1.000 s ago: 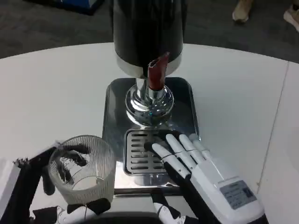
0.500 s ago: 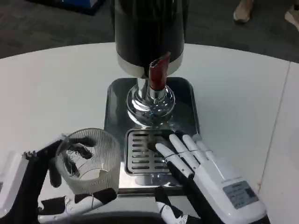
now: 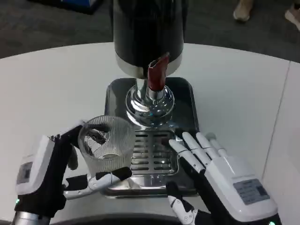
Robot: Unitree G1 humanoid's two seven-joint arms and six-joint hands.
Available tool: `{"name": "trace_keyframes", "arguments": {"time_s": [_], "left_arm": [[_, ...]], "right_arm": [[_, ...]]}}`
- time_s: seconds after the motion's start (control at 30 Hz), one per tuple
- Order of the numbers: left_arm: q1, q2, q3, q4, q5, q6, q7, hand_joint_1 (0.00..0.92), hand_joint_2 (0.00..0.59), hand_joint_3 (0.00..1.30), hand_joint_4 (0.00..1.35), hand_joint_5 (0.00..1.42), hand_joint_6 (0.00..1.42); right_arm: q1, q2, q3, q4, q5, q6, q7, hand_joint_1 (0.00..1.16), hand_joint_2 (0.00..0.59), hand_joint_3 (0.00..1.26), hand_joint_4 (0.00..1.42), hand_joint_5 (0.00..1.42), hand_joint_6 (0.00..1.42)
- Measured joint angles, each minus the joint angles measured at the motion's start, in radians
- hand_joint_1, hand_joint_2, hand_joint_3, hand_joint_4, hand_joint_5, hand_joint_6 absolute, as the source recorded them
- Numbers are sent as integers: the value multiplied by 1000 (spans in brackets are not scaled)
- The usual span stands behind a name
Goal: Grasp the cup under the faucet to collect the drink, then remove the cup.
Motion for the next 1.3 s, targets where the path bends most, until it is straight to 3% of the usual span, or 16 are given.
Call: {"name": "trace_keyframes", "arguments": {"time_s": [0.47, 0.77, 1.1, 1.23, 1.3], "left_arm": [[-228, -14, -159, 255, 116, 80, 209, 565, 189, 927, 1030, 1170, 1141], [-369, -40, -253, 435, 122, 130, 308, 567, 189, 935, 1030, 1182, 1087], [-453, -60, -343, 526, 122, 137, 372, 570, 181, 947, 1043, 1195, 1067], [-457, -60, -361, 535, 122, 138, 395, 574, 176, 949, 985, 1116, 950], [-457, -58, -369, 536, 122, 141, 404, 564, 166, 875, 882, 1026, 810]], "right_arm": [[66, 20, -15, -47, -14, 15, 9, 352, 563, 126, 31, 0, 0], [98, 26, -22, -72, -13, 23, 10, 357, 563, 128, 42, 0, 14], [110, 50, -21, -73, -14, 33, 10, 361, 563, 136, 54, 2, 38], [118, 58, -22, -78, -15, 34, 10, 361, 563, 136, 54, 3, 42], [123, 60, -23, -78, -15, 34, 10, 362, 563, 136, 54, 3, 43]]}}
